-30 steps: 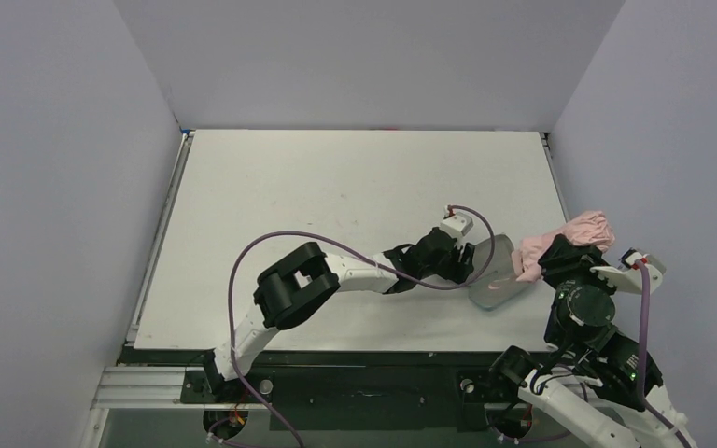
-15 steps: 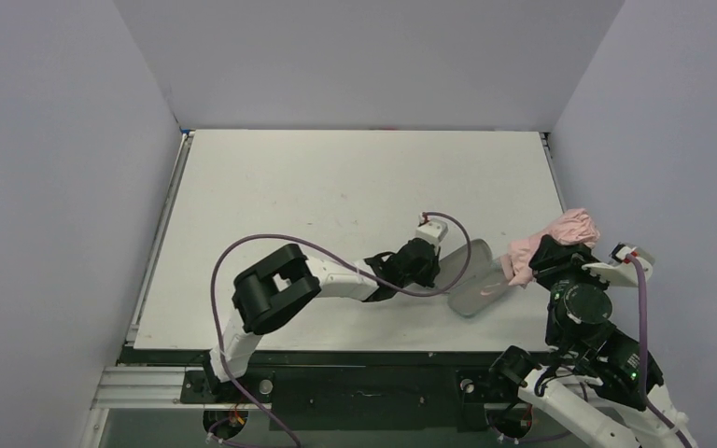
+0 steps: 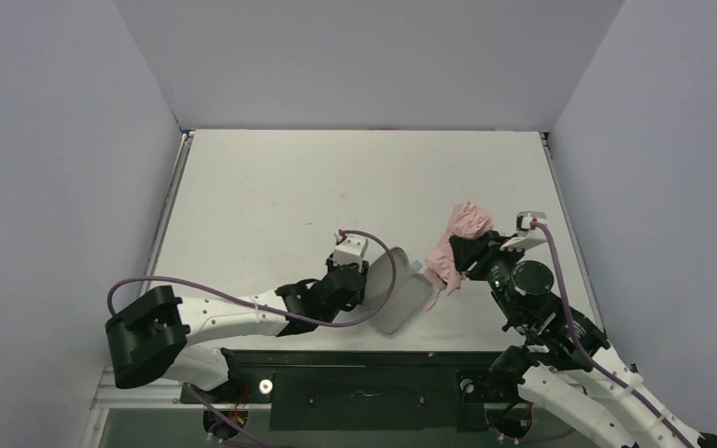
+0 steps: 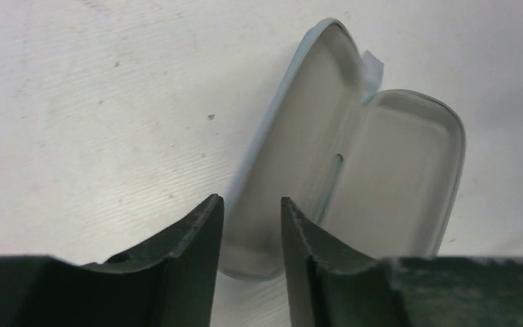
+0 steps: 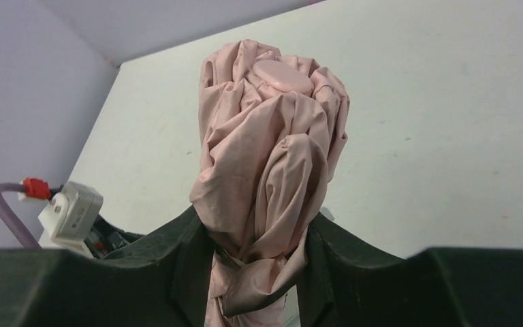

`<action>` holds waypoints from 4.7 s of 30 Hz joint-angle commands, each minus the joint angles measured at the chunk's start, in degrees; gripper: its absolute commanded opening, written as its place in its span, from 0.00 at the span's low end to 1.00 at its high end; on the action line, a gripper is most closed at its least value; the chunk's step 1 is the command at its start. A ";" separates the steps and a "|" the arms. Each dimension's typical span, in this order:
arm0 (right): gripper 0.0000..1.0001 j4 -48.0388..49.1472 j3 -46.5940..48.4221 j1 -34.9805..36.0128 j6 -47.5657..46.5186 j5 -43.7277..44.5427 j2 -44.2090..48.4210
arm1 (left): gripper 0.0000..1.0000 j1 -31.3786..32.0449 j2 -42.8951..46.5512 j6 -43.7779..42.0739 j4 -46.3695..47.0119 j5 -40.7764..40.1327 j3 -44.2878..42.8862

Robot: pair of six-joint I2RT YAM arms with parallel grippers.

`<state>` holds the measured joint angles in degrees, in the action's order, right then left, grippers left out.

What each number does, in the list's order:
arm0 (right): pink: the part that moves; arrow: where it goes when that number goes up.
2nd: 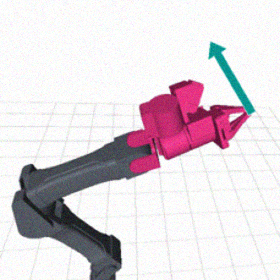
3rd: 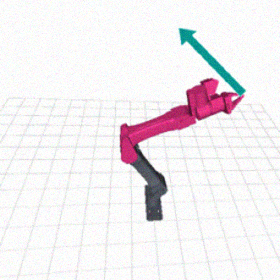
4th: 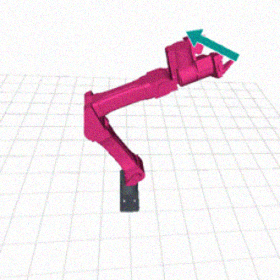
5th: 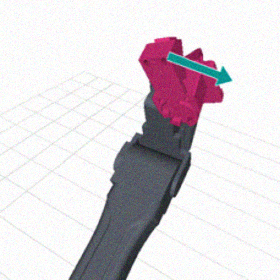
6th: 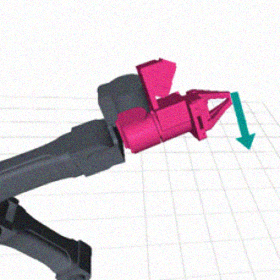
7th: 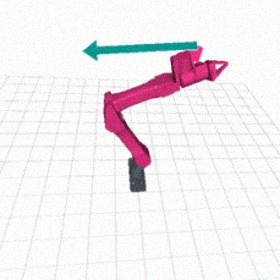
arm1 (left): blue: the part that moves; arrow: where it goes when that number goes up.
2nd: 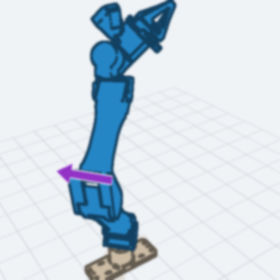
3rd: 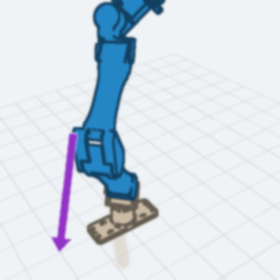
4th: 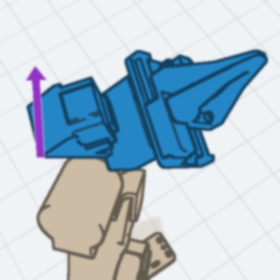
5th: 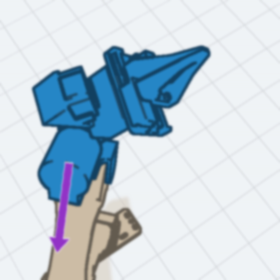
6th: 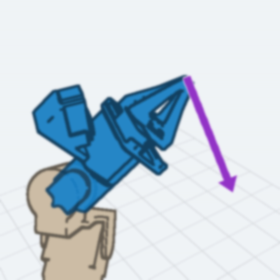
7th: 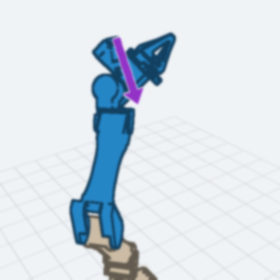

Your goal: Put away the umbrella

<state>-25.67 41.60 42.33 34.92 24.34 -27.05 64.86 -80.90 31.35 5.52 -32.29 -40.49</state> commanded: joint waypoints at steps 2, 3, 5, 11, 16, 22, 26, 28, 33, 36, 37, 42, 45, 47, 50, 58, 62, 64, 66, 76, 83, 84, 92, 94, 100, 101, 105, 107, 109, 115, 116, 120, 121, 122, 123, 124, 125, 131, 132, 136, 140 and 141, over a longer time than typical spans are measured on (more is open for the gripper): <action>0.00 17.29 -1.03 -0.61 -1.83 -19.95 -5.05 | 0.53 0.55 9.09 2.78 -8.75 -7.23 4.23; 0.00 17.79 -0.88 -1.03 -2.25 -23.79 -6.09 | 0.59 1.08 10.19 3.60 -10.39 -7.73 4.51; 0.00 19.74 -0.56 -2.16 -2.58 -31.67 -8.87 | 0.72 3.08 13.68 6.24 -14.55 -9.89 4.98; 0.00 32.99 -2.38 -5.46 0.83 -53.68 -16.86 | 0.82 9.24 25.98 11.95 -23.50 -15.12 5.81; 0.00 38.77 -3.09 -5.73 2.14 -60.58 -19.03 | 0.82 10.33 34.56 10.27 -24.90 -12.43 6.40; 0.00 41.43 -3.19 -6.81 1.51 -60.02 -20.14 | 0.88 10.45 46.12 1.91 -12.80 0.63 9.64; 0.00 45.76 -3.00 -7.11 3.48 -60.86 -22.34 | 0.98 10.35 50.95 -0.76 0.80 6.86 13.02; 0.00 47.85 -2.79 -7.27 4.62 -61.73 -23.41 | 0.97 10.31 50.27 -1.78 3.47 8.71 13.00; 0.00 52.01 -2.65 -7.41 6.94 -65.41 -25.15 | 0.97 9.49 43.41 -4.02 6.60 10.46 8.96; 0.00 54.00 -3.00 -7.39 7.73 -66.08 -25.06 | 0.97 7.50 37.94 -3.73 10.10 12.68 7.43; 0.00 54.43 -3.10 -7.49 8.20 -66.30 -24.98 | 0.97 6.25 37.01 -3.44 10.73 14.27 6.87; 0.00 58.07 -4.09 -7.54 10.51 -67.44 -24.65 | 0.97 3.31 31.80 -2.11 18.33 18.97 6.84; 0.00 59.72 -4.66 -7.60 11.23 -67.86 -24.57 | 0.98 2.23 30.35 -1.64 23.02 21.31 7.25; 0.00 60.32 -5.07 -7.61 11.50 -68.01 -24.35 | 0.95 1.94 29.43 -1.45 25.02 23.69 7.22; 0.00 61.76 -5.36 -7.55 12.51 -68.43 -24.35 | 0.78 1.85 28.15 -1.42 26.81 26.52 7.06; 0.00 60.94 -6.20 -7.59 11.66 -68.00 -23.31 | 0.06 1.85 27.79 -1.99 26.11 26.17 6.25; 0.29 48.42 -4.28 -7.66 4.52 -62.90 -21.28 | 0.00 1.89 28.20 -3.18 22.23 23.93 5.11; 0.62 38.68 -2.74 -7.69 1.26 -58.80 -20.27 | 0.00 1.85 28.21 -4.11 19.41 21.88 4.03; 0.76 31.23 -0.69 -7.64 -1.39 -53.99 -19.40 | 0.00 1.93 27.94 -5.20 16.03 19.04 2.61; 0.82 5.85 12.00 -7.61 0.95 -33.70 -20.23 | 0.00 4.30 18.66 -16.33 3.07 -1.90 -6.48; 0.84 4.73 16.95 -7.47 10.73 -31.38 -22.83 | 0.00 8.07 11.62 -23.52 5.31 -11.91 -10.13; 0.84 4.21 17.51 -7.45 11.83 -30.45 -24.05 | 0.00 8.61 10.39 -24.56 5.52 -13.10 -10.66; 0.85 1.45 21.96 -3.76 15.27 -27.95 -31.53 | 0.00 10.54 5.19 -29.50 7.52 -18.10 -12.81; 0.85 0.68 22.66 -2.50 15.53 -26.71 -32.65 | 0.00 10.63 4.35 -30.52 7.69 -19.36 -13.18; 0.86 -1.78 23.81 -0.64 16.05 -26.11 -35.71 | 0.00 11.70 1.07 -36.09 9.98 -24.92 -14.33; 0.86 -2.07 23.76 -0.46 16.28 -26.10 -36.59 | 0.00 12.26 0.10 -37.81 10.53 -26.13 -14.59; 0.87 -2.70 23.58 -0.39 15.86 -26.91 -39.19 | 0.00 13.76 -2.47 -41.44 13.70 -28.66 -14.81; 0.81 -2.65 23.73 -0.34 15.33 -27.44 -40.26 | 0.00 14.40 -3.18 -42.37 14.73 -29.25 -14.82; 0.70 -2.67 23.80 -0.43 14.86 -27.76 -41.05 | 0.00 14.94 -3.64 -43.32 15.93 -30.13 -14.68; 0.28 -2.72 23.70 -0.74 14.59 -27.89 -41.59 | 0.00 15.82 -4.37 -44.69 16.69 -31.75 -14.86; 0.24 -2.72 23.70 -0.84 14.53 -28.08 -41.59 | 0.02 15.95 -4.40 -44.62 16.36 -31.62 -14.88; 0.20 -2.66 23.63 -2.50 13.85 -28.87 -41.59 | 0.50 16.30 -2.45 -41.40 13.05 -28.57 -14.62; 0.20 -2.64 23.66 -2.94 13.64 -29.15 -41.59 | 0.67 16.33 -1.82 -40.42 11.81 -27.41 -14.44; 0.20 -2.63 23.63 -4.09 13.10 -30.02 -41.73 | 0.73 16.32 -0.42 -38.41 9.21 -24.58 -14.00; 0.20 -2.28 23.51 -4.62 12.69 -30.52 -41.75 | 0.83 16.34 0.38 -37.34 6.36 -23.08 -13.83; 0.20 -2.06 23.38 -5.65 11.86 -31.44 -41.76 | 0.87 16.39 2.22 -35.42 4.77 -19.10 -13.43; 0.20 -1.43 23.18 -6.10 11.41 -31.98 -41.77 | 0.97 16.37 3.15 -34.57 1.62 -16.78 -13.28; 0.22 4.18 19.98 -10.58 7.13 -40.72 -40.67 | 0.97 16.12 12.44 -27.16 -10.48 5.02 -10.94; 0.22 5.91 18.81 -11.16 6.67 -42.07 -40.61 | 0.97 16.02 13.27 -26.57 -11.12 5.96 -10.54; 0.22 11.34 14.38 -16.25 4.78 -51.34 -40.03 | 0.97 12.49 18.14 -22.69 -12.25 9.52 -6.78; 0.22 19.68 8.79 -19.93 4.36 -60.32 -39.10 | 0.92 3.70 20.18 -16.49 -11.48 13.41 -3.83; 0.22 20.30 8.29 -20.14 3.53 -61.02 -38.84 | 0.86 0.99 20.04 -14.85 -11.40 13.49 -3.44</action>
<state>-17.89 52.36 24.03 40.64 -26.02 -68.99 73.30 -61.91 8.67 -4.80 -24.36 -45.67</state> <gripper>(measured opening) 0.370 0.942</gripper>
